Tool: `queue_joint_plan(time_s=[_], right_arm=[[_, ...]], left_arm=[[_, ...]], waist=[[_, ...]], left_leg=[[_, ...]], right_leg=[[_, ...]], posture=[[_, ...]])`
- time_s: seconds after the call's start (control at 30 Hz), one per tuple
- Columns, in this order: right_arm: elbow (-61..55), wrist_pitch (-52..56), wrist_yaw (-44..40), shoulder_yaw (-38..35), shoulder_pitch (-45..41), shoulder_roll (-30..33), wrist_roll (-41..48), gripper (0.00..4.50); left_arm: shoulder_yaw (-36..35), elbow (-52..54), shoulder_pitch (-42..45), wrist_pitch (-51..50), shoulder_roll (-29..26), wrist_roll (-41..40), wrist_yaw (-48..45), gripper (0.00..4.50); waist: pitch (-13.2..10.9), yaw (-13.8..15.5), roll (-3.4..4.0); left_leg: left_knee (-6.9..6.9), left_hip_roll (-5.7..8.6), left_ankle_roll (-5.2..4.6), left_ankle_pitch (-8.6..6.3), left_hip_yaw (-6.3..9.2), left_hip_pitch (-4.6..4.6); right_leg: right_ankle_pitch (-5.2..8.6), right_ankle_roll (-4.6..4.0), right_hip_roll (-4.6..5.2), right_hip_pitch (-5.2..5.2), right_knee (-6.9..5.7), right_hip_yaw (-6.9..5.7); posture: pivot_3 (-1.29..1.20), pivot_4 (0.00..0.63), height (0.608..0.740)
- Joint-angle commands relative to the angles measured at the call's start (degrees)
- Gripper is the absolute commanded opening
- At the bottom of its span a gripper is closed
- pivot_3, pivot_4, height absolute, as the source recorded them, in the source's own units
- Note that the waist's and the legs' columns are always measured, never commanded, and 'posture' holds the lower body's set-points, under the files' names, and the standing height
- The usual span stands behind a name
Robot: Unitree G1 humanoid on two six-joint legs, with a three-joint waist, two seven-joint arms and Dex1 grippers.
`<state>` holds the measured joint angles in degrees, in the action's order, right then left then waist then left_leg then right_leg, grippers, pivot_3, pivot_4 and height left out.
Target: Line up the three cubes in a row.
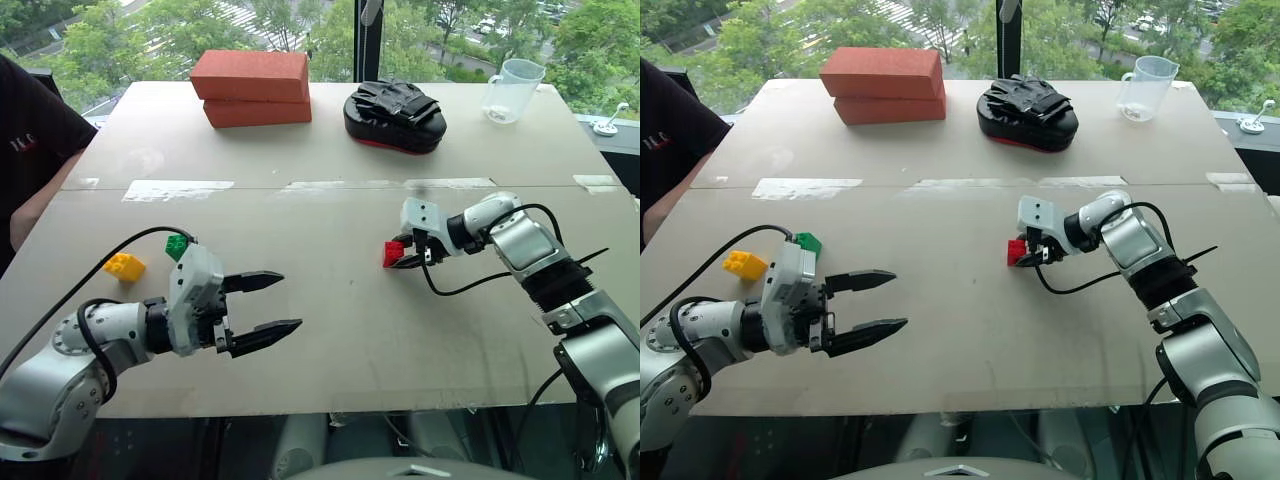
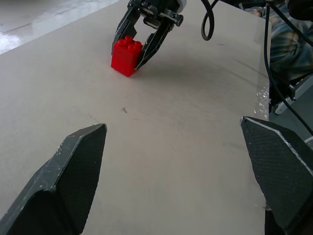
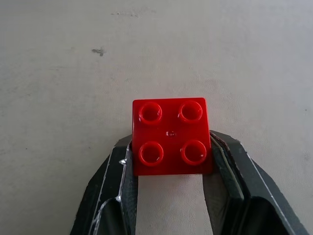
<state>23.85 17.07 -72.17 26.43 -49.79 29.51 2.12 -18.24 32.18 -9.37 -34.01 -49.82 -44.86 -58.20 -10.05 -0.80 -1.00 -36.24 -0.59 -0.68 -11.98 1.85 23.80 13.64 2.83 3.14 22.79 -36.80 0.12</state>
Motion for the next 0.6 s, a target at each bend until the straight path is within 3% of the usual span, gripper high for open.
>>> queue_joint_plan(time_s=[0.03, 0.23, 0.27, 0.43, 0.6], right_arm=[[0.6, -1.2, -0.6, -1.3, -2.2, -0.7, -0.8, 1.29], [2.3, -2.2, -1.4, -1.5, -2.5, -1.5, -1.5, 1.29], [2.8, -2.4, -2.0, -1.5, -2.6, -1.7, -1.5, 2.3], [3.9, -4.3, -2.2, -2.2, -2.4, -2.1, -1.8, 4.41], [-4.0, -2.1, -2.3, -6.1, -0.3, -0.3, 1.6, 4.41]], left_arm=[[-2.2, 2.3, -0.4, 0.6, 0.1, -0.9, 0.7, 4.5], [-2.2, 2.4, -0.3, 1.0, 0.6, -0.8, 1.4, 4.5], [-2.0, 2.3, 0.0, 1.1, 0.7, -0.7, 1.6, 4.5], [-2.3, 1.5, 0.1, 1.2, 1.0, -0.5, 1.9, 4.5], [-4.3, -0.4, -1.0, 0.1, 3.4, -0.7, 5.9, 4.5]], waist=[[0.0, 0.0, 0.0], [0.0, 0.0, 0.01], [0.0, 0.0, 0.0], [0.0, 0.0, 0.01], [0.0, 0.0, 0.01]], left_leg=[[0.0, 0.0, 0.0, 0.0, 0.0, 0.0], [0.0, 0.02, 0.0, 0.0, -0.01, -0.01], [0.0, 0.02, 0.0, 0.0, -0.01, -0.01], [0.0, 0.03, 0.0, 0.0, -0.01, -0.01], [0.0, 0.01, 0.0, 0.0, -0.02, 0.0]], right_leg=[[-0.01, -0.01, 0.0, 0.0, 0.0, 0.0], [-0.02, -0.02, -0.01, 0.0, -0.01, 0.01], [-0.02, -0.02, -0.01, 0.0, -0.01, 0.01], [-0.02, -0.02, -0.02, 0.01, -0.02, 0.0], [-0.02, -0.02, -0.01, 0.02, -0.02, 0.03]], posture=[[0.0, 0.15, 0.74], [0.0, 0.15, 0.74], [0.0, 0.15, 0.74], [0.0, 0.15, 0.74], [0.0, 0.15, 0.74]])
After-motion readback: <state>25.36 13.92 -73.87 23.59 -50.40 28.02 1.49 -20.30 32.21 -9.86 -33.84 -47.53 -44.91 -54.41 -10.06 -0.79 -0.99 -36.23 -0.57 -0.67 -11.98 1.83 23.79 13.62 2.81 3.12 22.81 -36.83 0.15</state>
